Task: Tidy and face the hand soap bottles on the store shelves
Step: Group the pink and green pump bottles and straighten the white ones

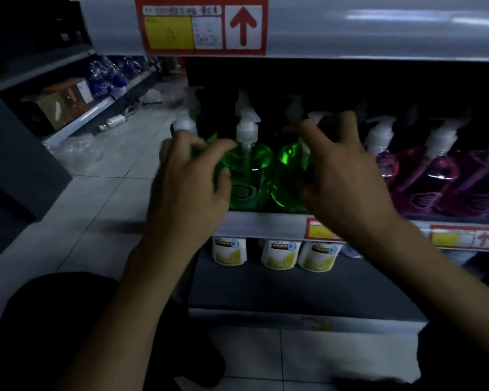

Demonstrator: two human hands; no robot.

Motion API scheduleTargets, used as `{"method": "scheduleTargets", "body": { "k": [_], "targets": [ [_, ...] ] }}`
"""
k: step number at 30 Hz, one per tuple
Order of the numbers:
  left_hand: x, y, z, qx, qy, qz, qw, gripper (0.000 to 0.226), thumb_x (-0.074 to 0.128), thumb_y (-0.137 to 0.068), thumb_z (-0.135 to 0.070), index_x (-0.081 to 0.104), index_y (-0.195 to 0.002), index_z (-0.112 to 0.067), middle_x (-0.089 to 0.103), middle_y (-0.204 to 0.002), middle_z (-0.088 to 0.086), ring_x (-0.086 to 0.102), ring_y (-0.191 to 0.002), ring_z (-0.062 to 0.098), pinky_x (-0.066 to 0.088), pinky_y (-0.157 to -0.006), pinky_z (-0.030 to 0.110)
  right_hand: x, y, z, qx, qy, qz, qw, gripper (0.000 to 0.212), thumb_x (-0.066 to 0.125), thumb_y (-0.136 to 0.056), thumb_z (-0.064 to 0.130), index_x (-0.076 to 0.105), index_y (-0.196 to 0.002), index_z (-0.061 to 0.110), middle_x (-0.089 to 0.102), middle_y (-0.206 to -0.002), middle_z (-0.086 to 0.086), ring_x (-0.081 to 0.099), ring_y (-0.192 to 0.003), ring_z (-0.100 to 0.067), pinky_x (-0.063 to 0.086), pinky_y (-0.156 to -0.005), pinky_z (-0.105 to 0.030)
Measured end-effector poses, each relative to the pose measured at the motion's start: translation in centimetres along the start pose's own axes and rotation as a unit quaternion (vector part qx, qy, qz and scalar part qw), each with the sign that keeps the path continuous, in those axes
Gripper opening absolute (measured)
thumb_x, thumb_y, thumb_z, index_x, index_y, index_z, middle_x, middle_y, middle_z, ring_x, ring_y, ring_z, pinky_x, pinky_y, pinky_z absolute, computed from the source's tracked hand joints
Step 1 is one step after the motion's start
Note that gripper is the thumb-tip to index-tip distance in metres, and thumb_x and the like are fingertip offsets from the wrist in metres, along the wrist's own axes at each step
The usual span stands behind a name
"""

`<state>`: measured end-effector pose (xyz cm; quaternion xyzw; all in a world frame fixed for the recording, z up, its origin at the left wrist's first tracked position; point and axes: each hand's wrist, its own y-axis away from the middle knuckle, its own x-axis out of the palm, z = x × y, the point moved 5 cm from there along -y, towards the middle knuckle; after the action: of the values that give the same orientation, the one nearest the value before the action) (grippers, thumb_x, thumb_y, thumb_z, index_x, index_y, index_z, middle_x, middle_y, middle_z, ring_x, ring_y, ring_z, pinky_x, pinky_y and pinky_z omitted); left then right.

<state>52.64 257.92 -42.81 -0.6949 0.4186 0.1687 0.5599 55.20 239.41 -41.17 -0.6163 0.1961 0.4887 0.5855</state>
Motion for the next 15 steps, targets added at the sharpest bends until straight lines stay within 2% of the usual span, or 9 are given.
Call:
{"method": "scheduleTargets", "body": {
  "k": [1, 3, 6, 8, 12, 15],
  "targets": [
    [0.5, -0.2, -0.8, 0.015, 0.01, 0.036, 0.999, 0.042, 0.059, -0.089, -0.022, 0.053, -0.13, -0.03, 0.042, -0.125, 0.009, 0.044, -0.099, 0.016, 0.038, -0.07, 0.025, 0.2, 0.0, -1.1, 0.005, 0.011, 0.029, 1.0, 0.064, 0.069, -0.079, 0.024, 0.04, -0.135, 0.035, 0.036, -0.13, -0.013, 0.061, -0.086, -0.038, 0.056, -0.065, -0.042],
    [1.8, -0.8, -1.5, 0.018, 0.018, 0.101, 0.995, 0.052, 0.057, -0.092, -0.03, 0.04, -0.14, -0.039, 0.031, -0.143, 0.008, 0.053, -0.095, 0.02, 0.042, -0.071, 0.028, 1.1, 0.3, -2.5, -0.008, 0.023, 0.098, 0.995, 0.073, 0.071, -0.08, 0.033, 0.031, -0.142, 0.04, 0.034, -0.13, -0.015, 0.06, -0.097, -0.039, 0.057, -0.075, -0.044],
    [3.5, -1.2, -1.7, -0.002, -0.002, 0.168, 0.986, 0.061, 0.055, -0.093, -0.04, 0.024, -0.145, -0.049, 0.017, -0.156, 0.01, 0.053, -0.115, 0.032, 0.044, -0.084, 0.034, 2.1, 0.3, -3.2, -0.023, 0.016, 0.137, 0.99, 0.079, 0.066, -0.082, 0.046, 0.019, -0.146, 0.047, 0.033, -0.137, -0.015, 0.062, -0.092, -0.037, 0.055, -0.077, -0.042],
    [4.2, -1.3, -1.9, -0.008, -0.015, 0.174, 0.985, 0.063, 0.057, -0.091, -0.043, 0.023, -0.144, -0.05, 0.019, -0.155, 0.013, 0.054, -0.112, 0.036, 0.048, -0.084, 0.038, 2.7, 0.0, -3.2, -0.024, -0.001, 0.144, 0.989, 0.08, 0.066, -0.083, 0.046, 0.017, -0.146, 0.048, 0.03, -0.143, -0.014, 0.063, -0.091, -0.037, 0.054, -0.075, -0.041],
    [4.7, -1.2, -2.4, -0.013, -0.054, 0.141, 0.988, 0.06, 0.06, -0.089, -0.044, 0.032, -0.141, -0.043, 0.025, -0.15, 0.016, 0.061, -0.095, 0.037, 0.047, -0.069, 0.035, 3.0, -0.4, -3.2, -0.057, -0.034, 0.145, 0.987, 0.075, 0.069, -0.081, 0.038, 0.025, -0.142, 0.043, 0.032, -0.139, -0.009, 0.064, -0.087, -0.035, 0.057, -0.067, -0.04],
    [4.7, -1.3, -2.5, -0.019, -0.061, 0.136, 0.989, 0.059, 0.06, -0.089, -0.044, 0.032, -0.141, -0.044, 0.025, -0.15, 0.016, 0.061, -0.095, 0.038, 0.049, -0.071, 0.038, 2.8, -0.3, -3.1, -0.07, -0.026, 0.157, 0.985, 0.073, 0.064, -0.082, 0.037, 0.024, -0.143, 0.042, 0.031, -0.141, -0.009, 0.064, -0.087, -0.033, 0.05, -0.06, -0.033]
  ]
}}
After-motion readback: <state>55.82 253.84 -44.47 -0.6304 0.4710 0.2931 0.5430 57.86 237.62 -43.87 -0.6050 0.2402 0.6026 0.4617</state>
